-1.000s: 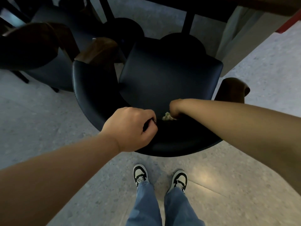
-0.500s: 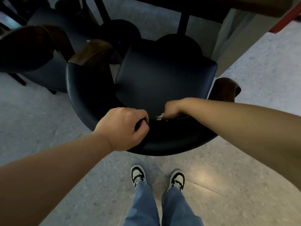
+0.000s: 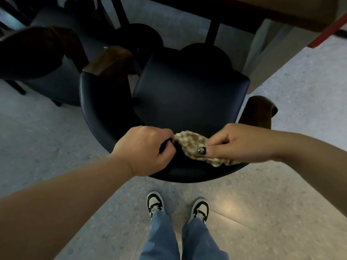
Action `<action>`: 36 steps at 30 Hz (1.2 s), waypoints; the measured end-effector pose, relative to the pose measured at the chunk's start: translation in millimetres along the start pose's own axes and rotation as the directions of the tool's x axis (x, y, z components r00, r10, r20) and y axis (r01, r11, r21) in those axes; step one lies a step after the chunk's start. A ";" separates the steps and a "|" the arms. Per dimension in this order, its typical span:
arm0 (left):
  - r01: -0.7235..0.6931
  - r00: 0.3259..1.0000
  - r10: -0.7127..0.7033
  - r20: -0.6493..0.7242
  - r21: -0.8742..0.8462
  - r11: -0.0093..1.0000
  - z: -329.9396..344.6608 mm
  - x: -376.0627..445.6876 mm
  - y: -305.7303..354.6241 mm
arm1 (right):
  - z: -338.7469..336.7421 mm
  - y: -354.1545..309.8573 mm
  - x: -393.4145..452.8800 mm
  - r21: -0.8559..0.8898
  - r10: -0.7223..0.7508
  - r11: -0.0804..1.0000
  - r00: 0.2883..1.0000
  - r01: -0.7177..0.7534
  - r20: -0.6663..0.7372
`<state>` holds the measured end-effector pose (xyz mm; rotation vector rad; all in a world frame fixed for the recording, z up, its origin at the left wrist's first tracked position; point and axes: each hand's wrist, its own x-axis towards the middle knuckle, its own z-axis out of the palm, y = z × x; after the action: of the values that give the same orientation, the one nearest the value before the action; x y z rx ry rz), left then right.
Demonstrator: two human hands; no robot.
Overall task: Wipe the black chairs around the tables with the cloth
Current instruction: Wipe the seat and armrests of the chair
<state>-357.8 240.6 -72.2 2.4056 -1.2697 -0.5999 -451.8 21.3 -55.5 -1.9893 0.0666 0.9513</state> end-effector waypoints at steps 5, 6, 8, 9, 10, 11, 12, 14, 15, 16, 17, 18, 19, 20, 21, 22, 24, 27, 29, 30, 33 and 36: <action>-0.030 0.999 0.030 -0.022 0.014 0.999 -0.5 -0.1 -0.8 | 25.2 -2.7 2.9 -0.214 0.039 0.975 0.991 -0.066 -0.125; -0.041 0.999 0.041 -0.022 0.012 0.999 -0.4 -0.7 -1.0 | 26.7 -5.4 6.9 -0.259 0.042 0.963 0.992 -0.071 -0.118; -0.069 0.998 0.069 0.012 -0.005 0.998 -1.8 -0.6 -3.0 | 26.5 -6.6 11.6 -0.321 0.033 0.945 0.993 -0.069 -0.117; -0.093 0.994 0.093 0.061 -0.009 0.996 -4.9 -0.4 -6.0 | 25.3 -6.4 13.5 -0.341 0.027 0.938 0.993 -0.066 -0.118; -0.133 0.983 0.129 0.133 0.020 0.991 -10.0 -0.4 -12.3 | 24.7 -6.3 15.4 -0.361 0.024 0.930 0.993 -0.064 -0.115; -0.186 0.964 0.165 0.209 0.084 0.979 -17.8 0.0 -21.3 | 24.3 -6.8 17.7 -0.379 0.026 0.923 0.993 -0.067 -0.112; -0.238 0.942 0.186 0.279 0.164 0.957 -28.0 0.0 -33.1 | 24.1 -7.5 20.4 -0.387 0.035 0.919 0.993 -0.077 -0.114; -0.276 0.915 0.150 0.375 0.310 0.910 -51.8 3.7 -58.7 | 23.3 -9.1 27.0 -0.388 0.051 0.916 0.989 -0.100 -0.136; -0.269 0.907 0.107 0.407 0.364 0.892 -61.4 8.1 -70.2 | 22.8 -9.1 31.9 -0.385 0.060 0.916 0.987 -0.113 -0.147; -0.259 0.898 0.063 0.436 0.407 0.876 -66.9 13.6 -79.5 | 22.3 -7.9 37.3 -0.374 0.070 0.919 0.986 -0.124 -0.153; -0.262 0.884 0.033 0.467 0.435 0.862 -68.0 19.9 -86.0 | 22.0 -6.0 43.3 -0.353 0.079 0.926 0.985 -0.131 -0.156; -0.283 0.866 0.028 0.500 0.443 0.851 -66.0 25.6 -90.0 | 21.9 -3.7 49.6 -0.325 0.089 0.935 0.983 -0.139 -0.163; -0.317 0.845 0.044 0.533 0.434 0.843 -62.3 30.4 -92.6 | 22.7 -0.6 56.0 -0.294 0.102 0.943 0.978 -0.153 -0.182; -0.353 0.828 0.076 0.555 0.412 0.840 -58.6 34.0 -95.2 | 24.4 3.6 62.4 -0.267 0.118 0.948 0.970 -0.174 -0.213; -0.383 0.821 0.121 0.558 0.382 0.841 -56.4 36.3 -97.5 | 26.5 7.9 69.1 -0.248 0.135 0.948 0.958 -0.199 -0.251; -0.399 0.827 0.170 0.536 0.346 0.849 -56.5 36.6 -99.3 | 29.0 11.6 75.2 -0.237 0.153 0.945 0.947 -0.223 -0.284; -0.396 0.850 0.243 0.467 0.261 0.880 -59.0 33.3 -101.6 | 32.3 16.6 88.2 -0.205 0.195 0.943 0.934 -0.263 -0.300; -0.382 0.865 0.249 0.435 0.251 0.890 -61.3 34.2 -101.0 | 30.2 23.9 115.8 -0.115 0.306 0.933 0.918 -0.342 -0.253; -0.381 0.861 0.231 0.453 0.273 0.883 -61.3 34.6 -100.7 | 24.4 29.2 140.9 -0.042 0.392 0.910 0.890 -0.412 -0.233; -0.381 0.861 0.234 0.451 0.269 0.885 -61.5 34.2 -101.2 | 21.2 31.8 154.2 -0.013 0.428 0.896 0.872 -0.443 -0.238; -0.378 0.872 0.260 0.416 0.232 0.896 -62.9 31.6 -103.2 | 20.3 36.4 188.3 0.055 0.475 0.878 0.853 -0.475 -0.214; -0.354 0.891 0.265 0.369 0.198 0.914 -63.1 29.0 -104.4 | 37.1 35.7 204.3 0.158 0.492 0.861 0.871 -0.484 -0.012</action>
<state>-238.6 279.1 -75.9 2.2816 -1.9468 -0.8111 -344.3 90.0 -223.2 -1.8878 0.6849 1.1707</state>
